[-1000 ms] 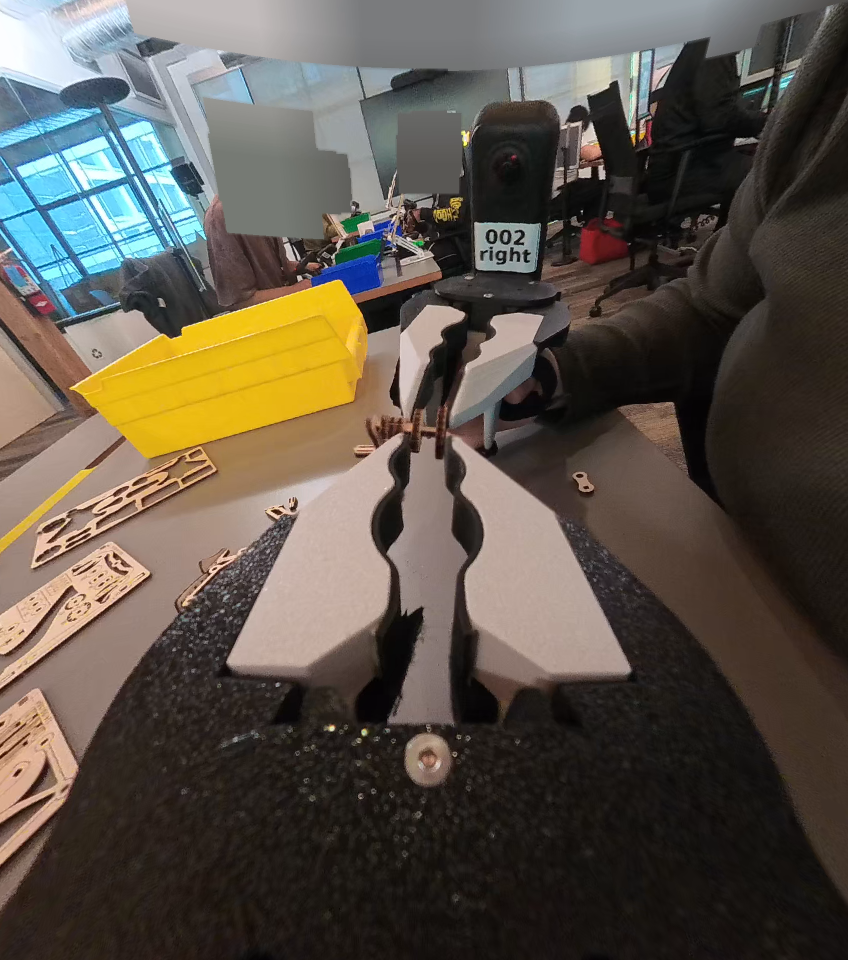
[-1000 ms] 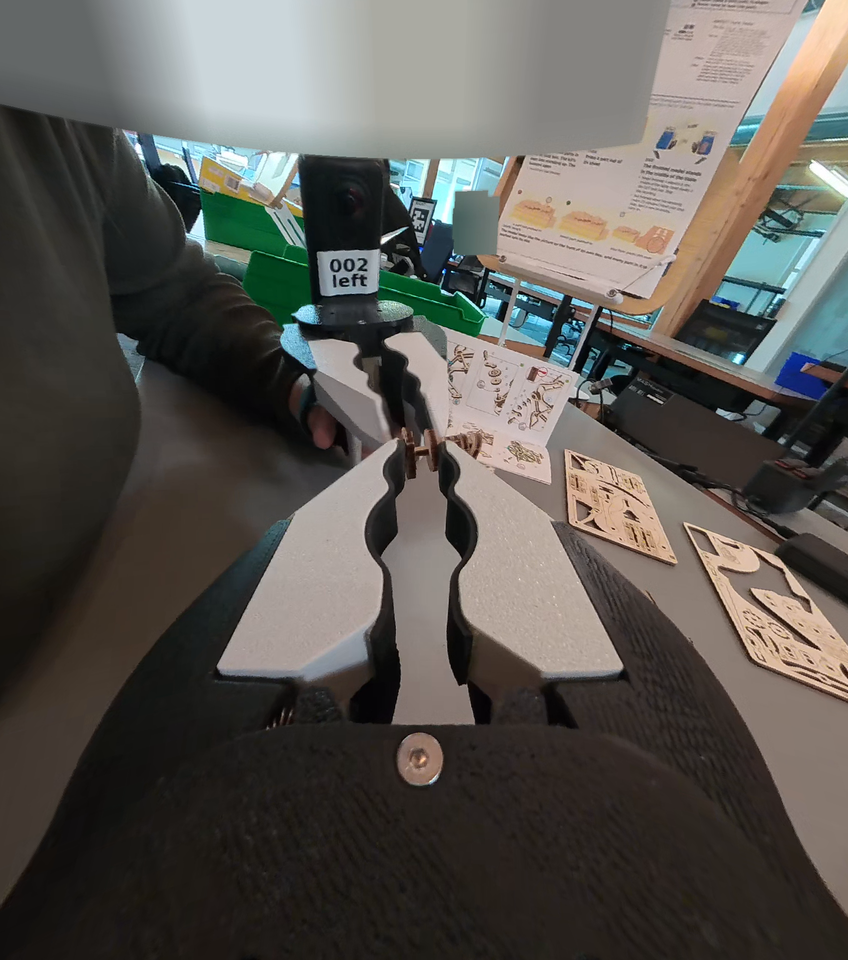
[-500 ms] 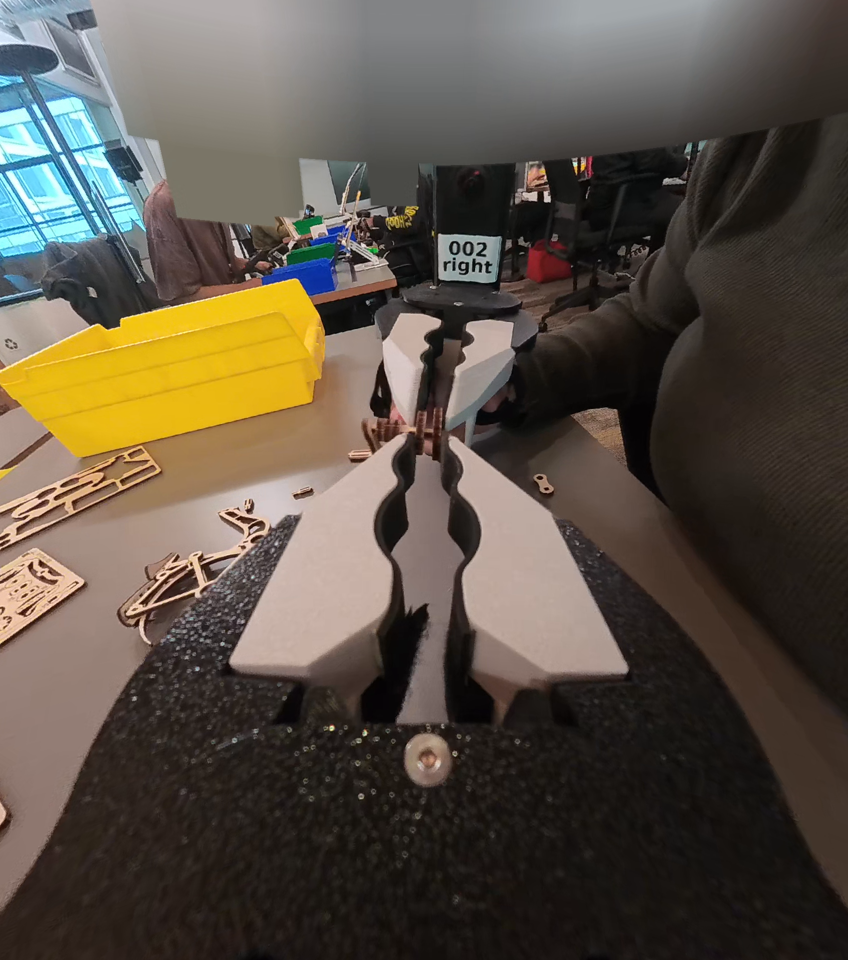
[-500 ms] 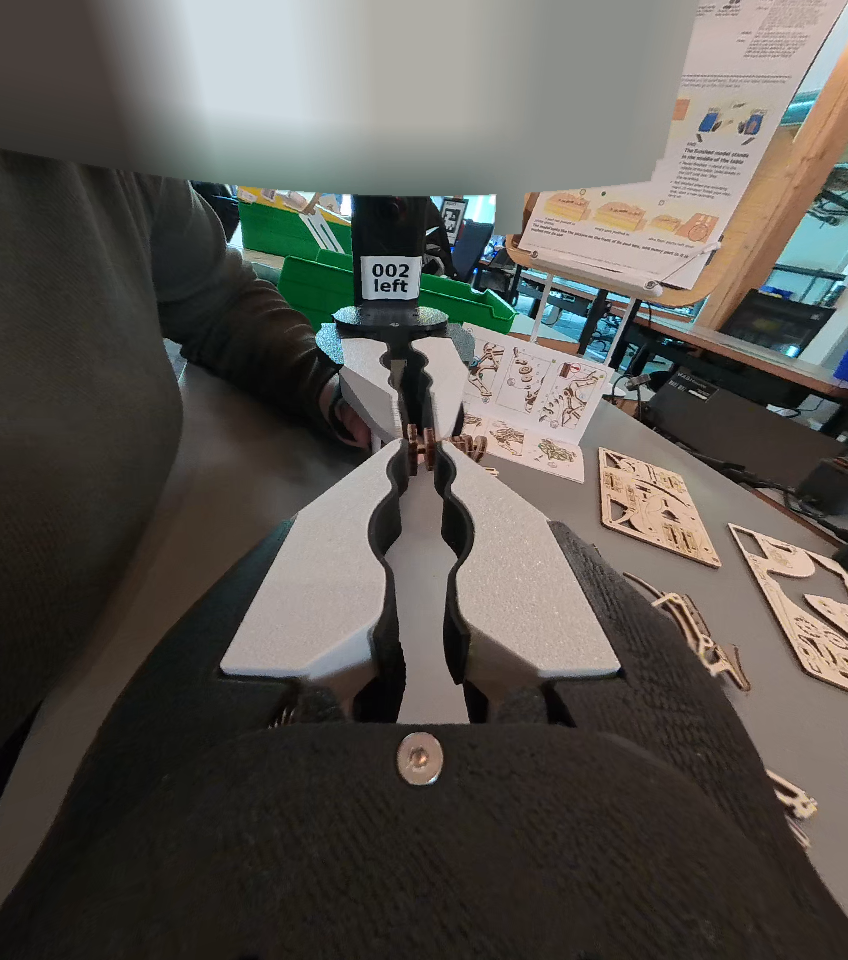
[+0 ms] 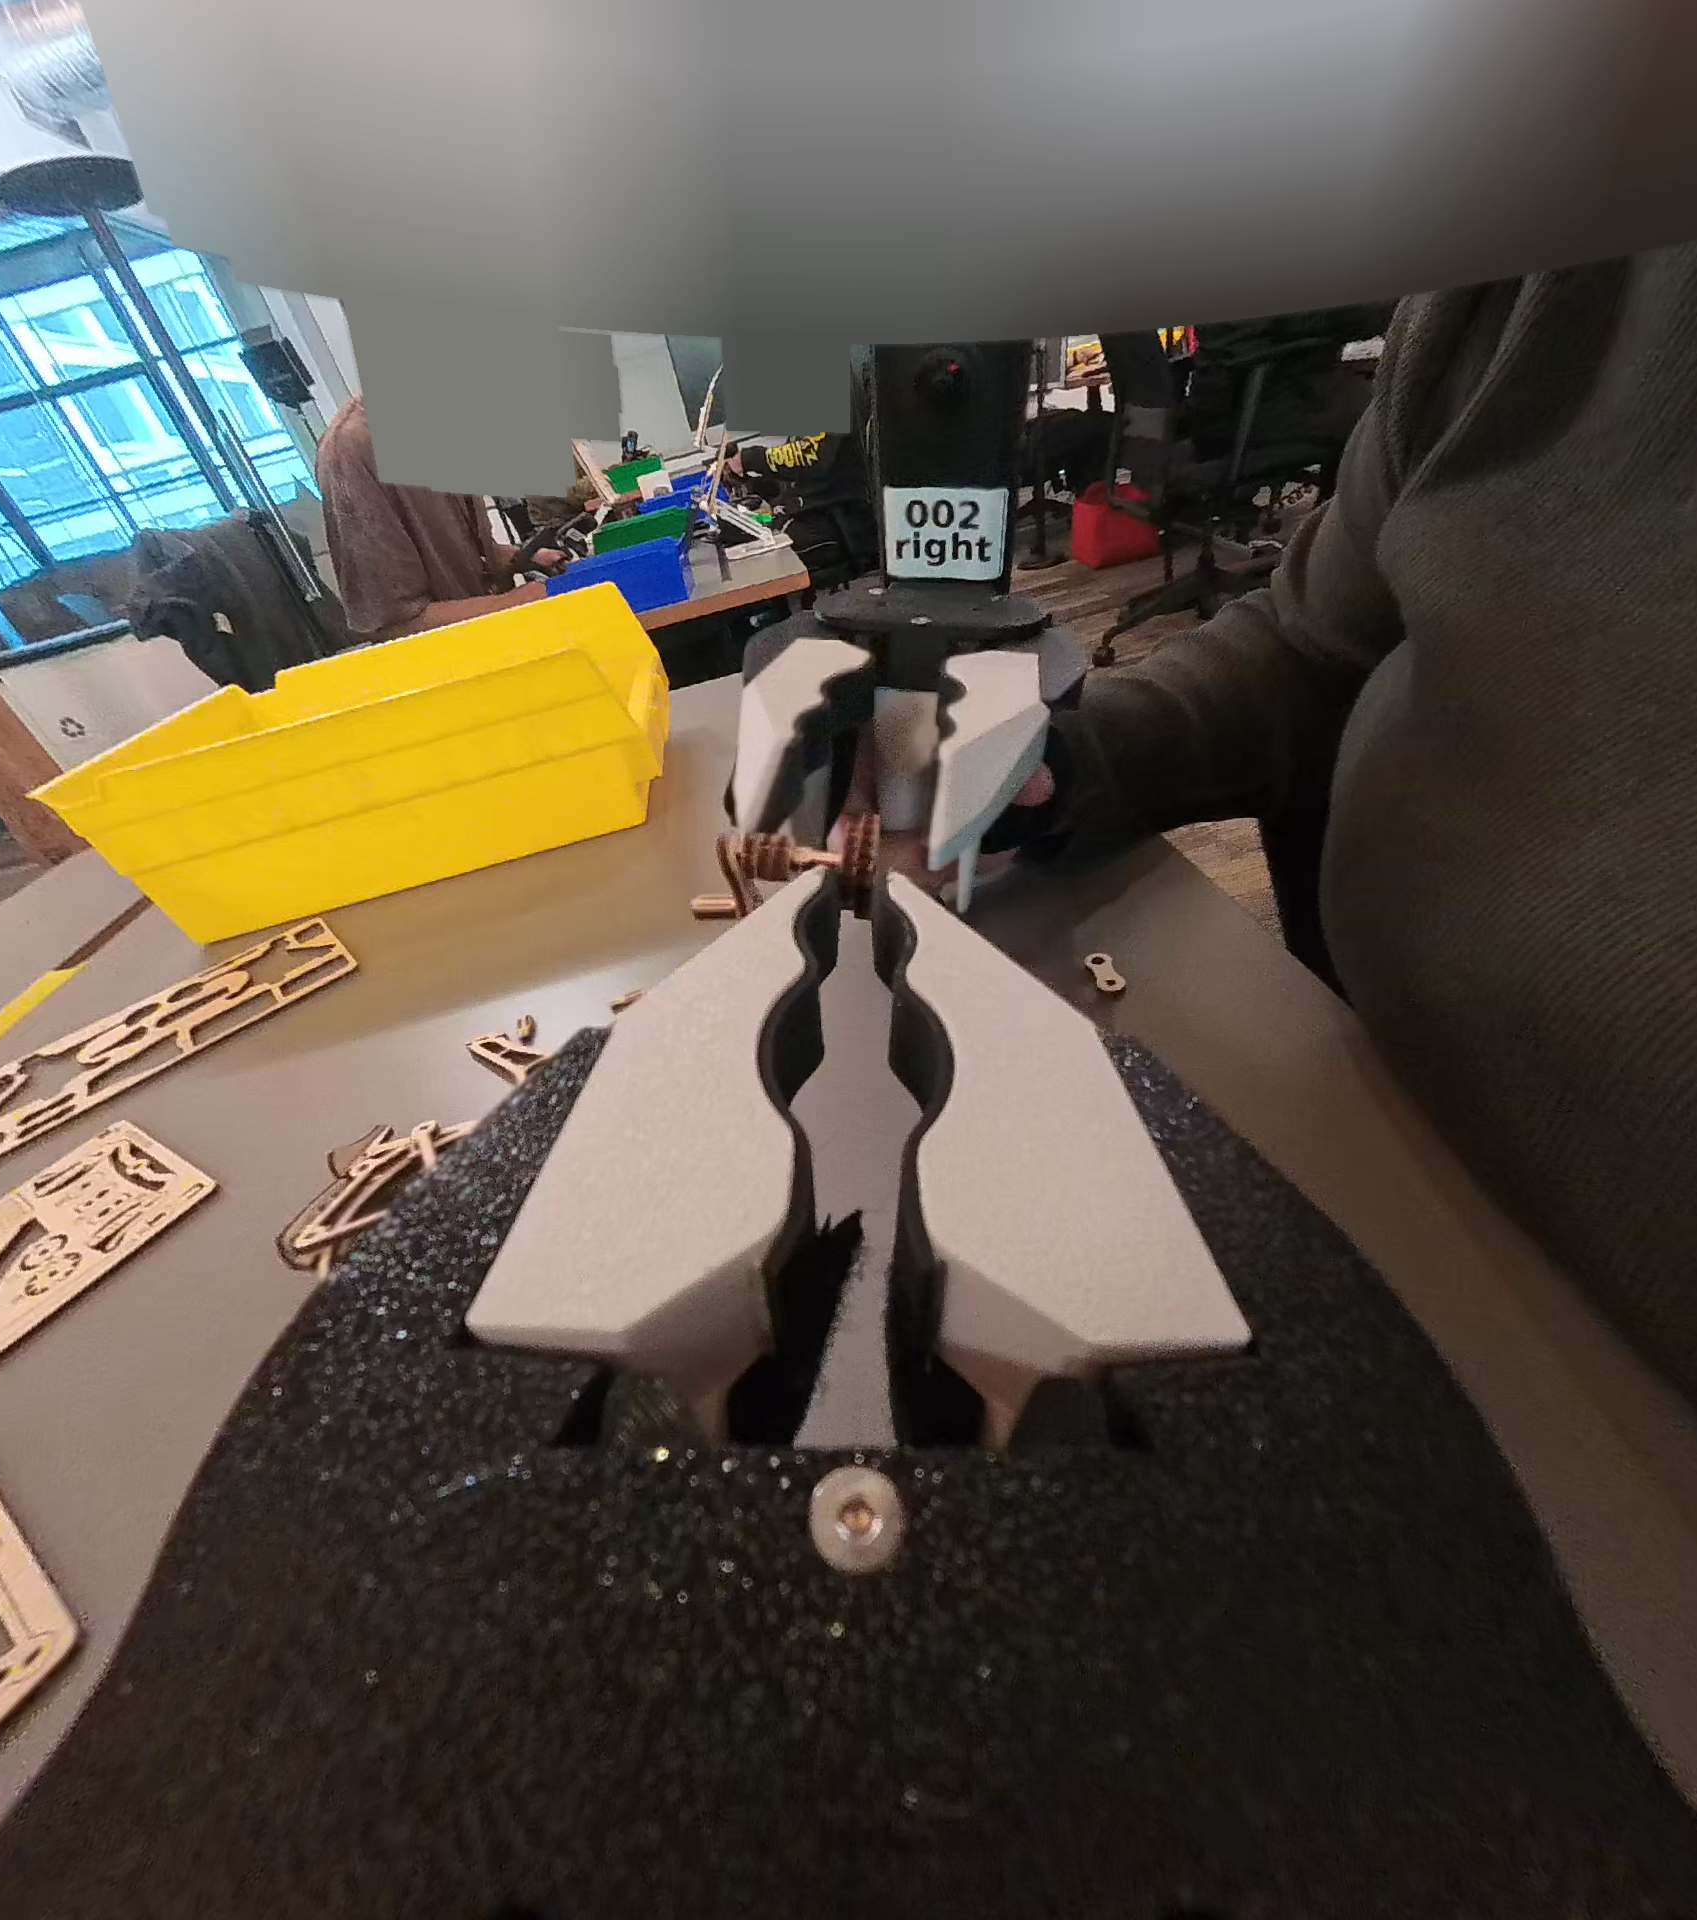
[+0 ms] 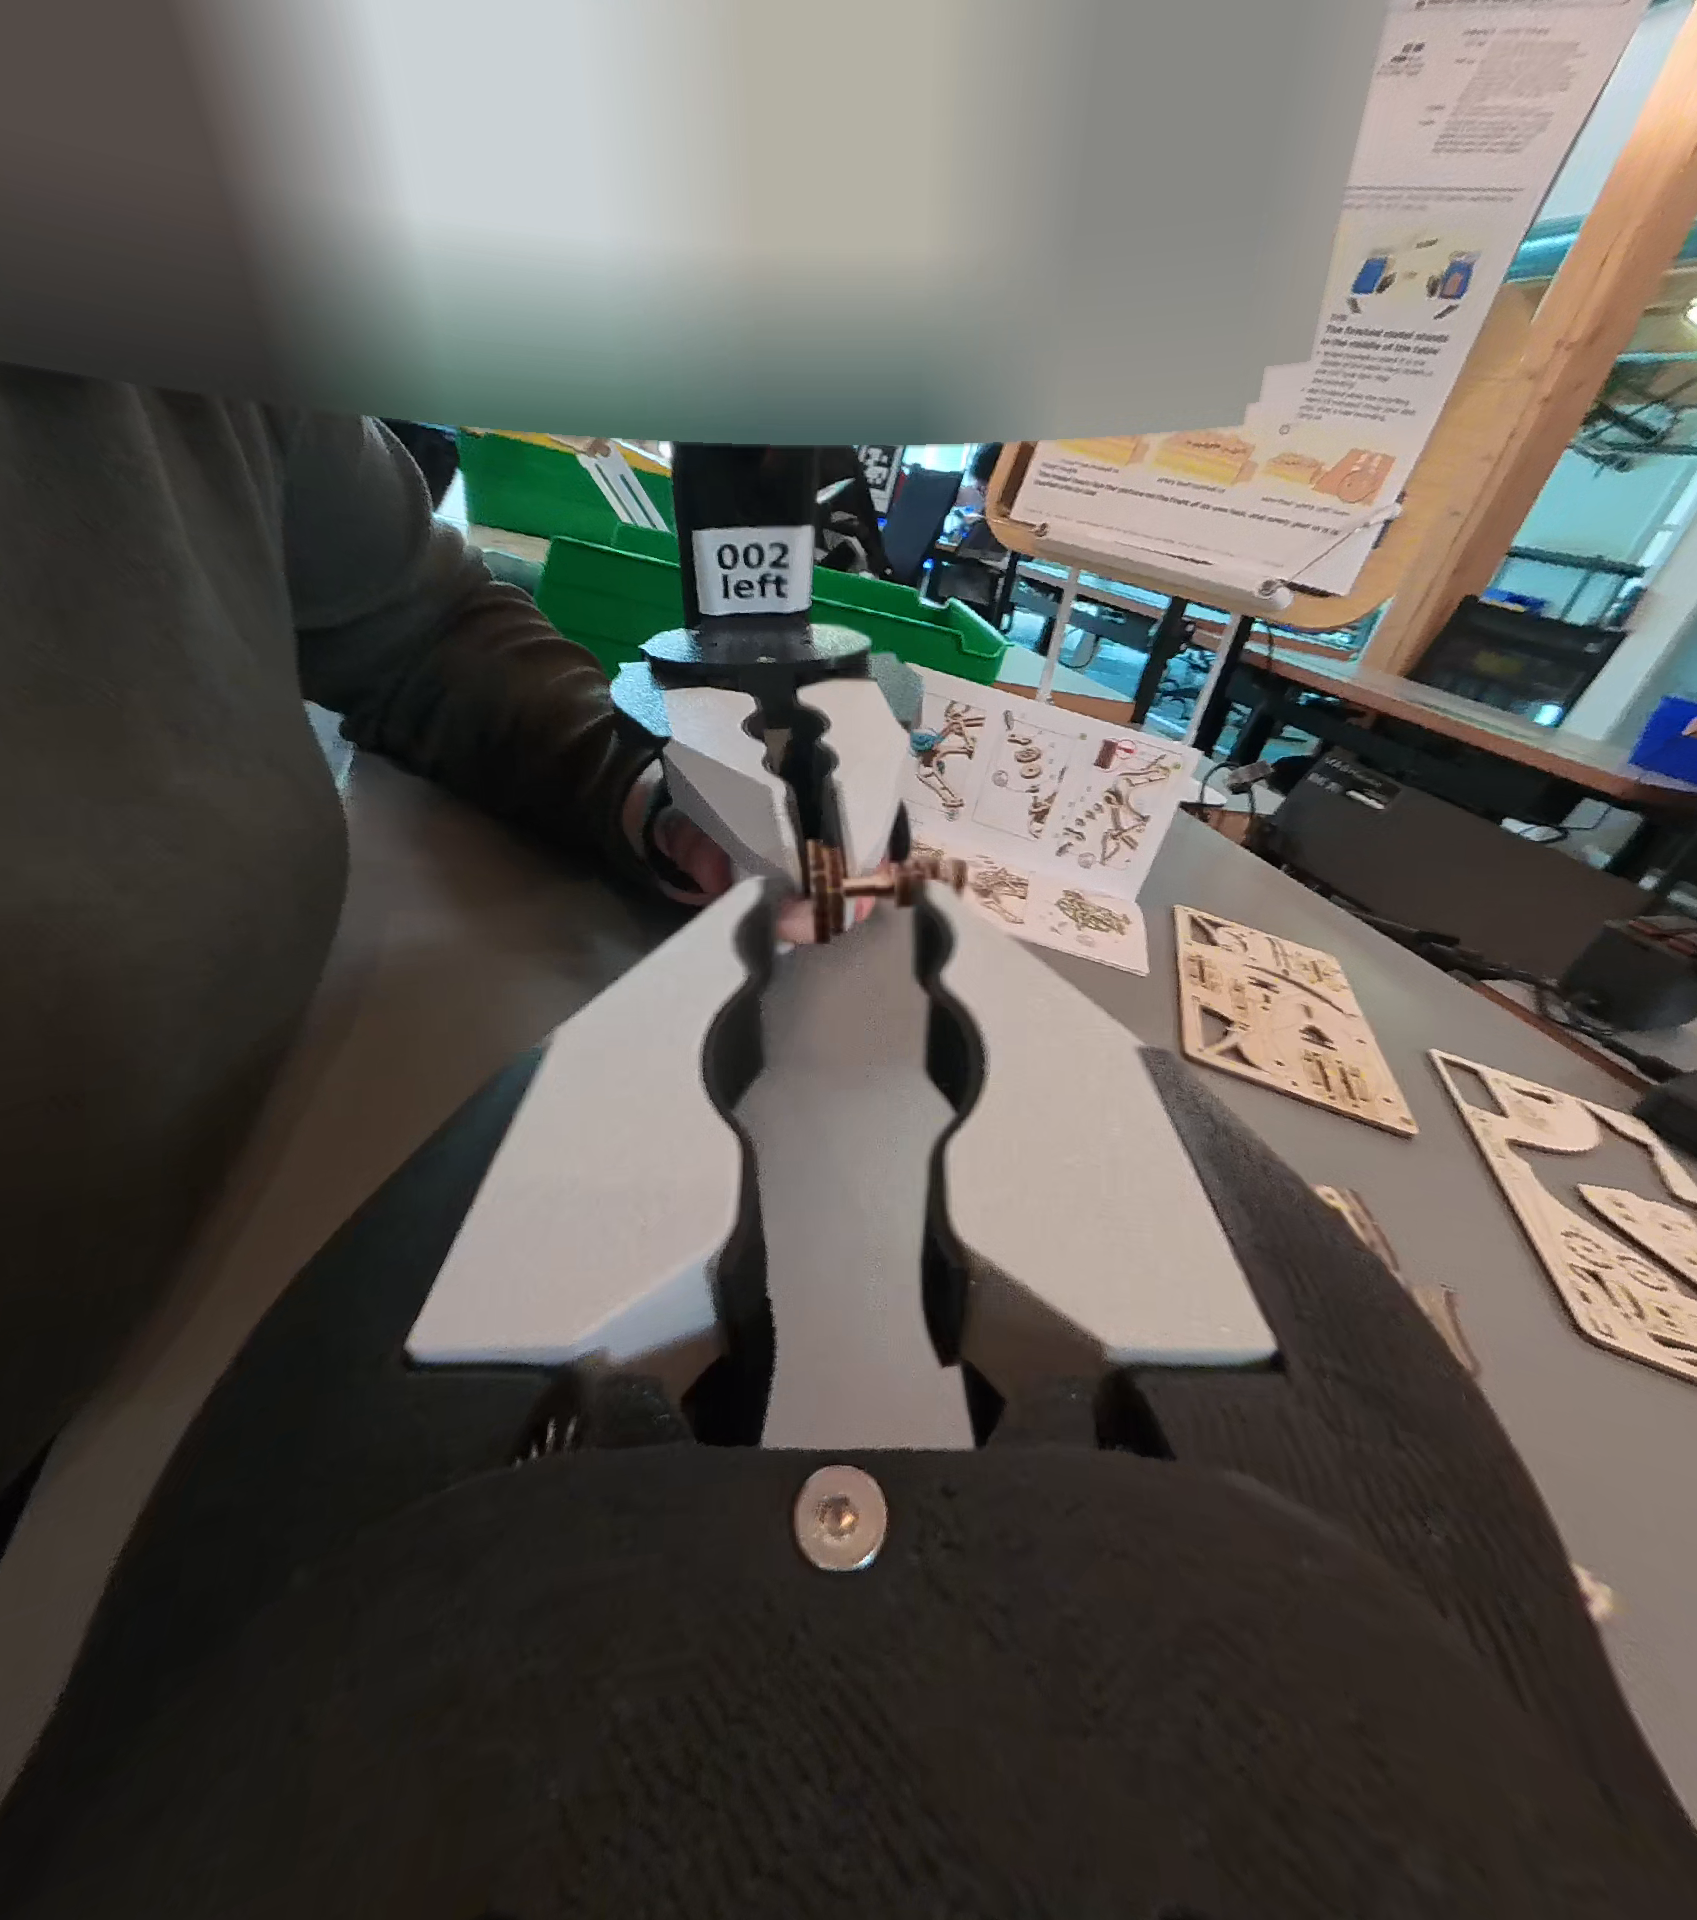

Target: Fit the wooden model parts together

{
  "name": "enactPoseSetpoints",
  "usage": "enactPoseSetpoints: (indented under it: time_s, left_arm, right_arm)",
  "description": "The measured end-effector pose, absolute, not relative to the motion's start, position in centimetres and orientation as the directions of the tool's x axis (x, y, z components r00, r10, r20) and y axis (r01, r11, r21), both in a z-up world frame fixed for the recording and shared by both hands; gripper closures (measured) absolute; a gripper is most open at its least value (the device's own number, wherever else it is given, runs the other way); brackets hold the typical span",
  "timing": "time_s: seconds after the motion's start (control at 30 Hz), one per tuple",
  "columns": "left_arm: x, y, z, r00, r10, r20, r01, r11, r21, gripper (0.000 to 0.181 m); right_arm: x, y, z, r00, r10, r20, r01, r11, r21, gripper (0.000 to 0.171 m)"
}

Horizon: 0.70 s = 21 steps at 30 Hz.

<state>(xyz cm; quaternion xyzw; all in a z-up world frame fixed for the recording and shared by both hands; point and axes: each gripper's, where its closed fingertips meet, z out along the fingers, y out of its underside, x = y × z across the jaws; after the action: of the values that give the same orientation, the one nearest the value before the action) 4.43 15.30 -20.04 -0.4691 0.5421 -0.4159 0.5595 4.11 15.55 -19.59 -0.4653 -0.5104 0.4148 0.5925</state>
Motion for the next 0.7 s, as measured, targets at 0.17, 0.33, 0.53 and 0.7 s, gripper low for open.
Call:
enactPoseSetpoints:
  time_s: [0.17, 0.33, 0.53, 0.7]
  left_arm:
    - [4.5, 14.9, -20.1, 0.031, -0.976, -0.214, -0.046, 0.213, -0.976, 0.178]
    - [4.8, 15.5, -20.5, 0.017, -1.000, 0.006, -0.038, -0.007, -0.999, 0.178]
    - [4.3, 17.4, -19.5, -0.027, -0.893, 0.449, 0.083, -0.450, -0.889, 0.178]
    - [4.6, 17.2, -19.7, -0.069, -0.833, 0.548, 0.074, -0.552, -0.830, 0.178]
  right_arm:
    - [3.8, 15.9, -20.1, 0.161, 0.955, 0.250, 0.036, 0.247, -0.968, 0.121]
    - [3.9, 16.0, -20.0, 0.161, 0.961, 0.226, 0.025, 0.225, -0.974, 0.127]
    - [4.4, 17.2, -19.5, 0.240, 0.944, 0.225, 0.012, 0.229, -0.973, 0.125]
    - [4.1, 17.7, -20.1, 0.309, 0.860, 0.407, 0.121, 0.389, -0.913, 0.129]
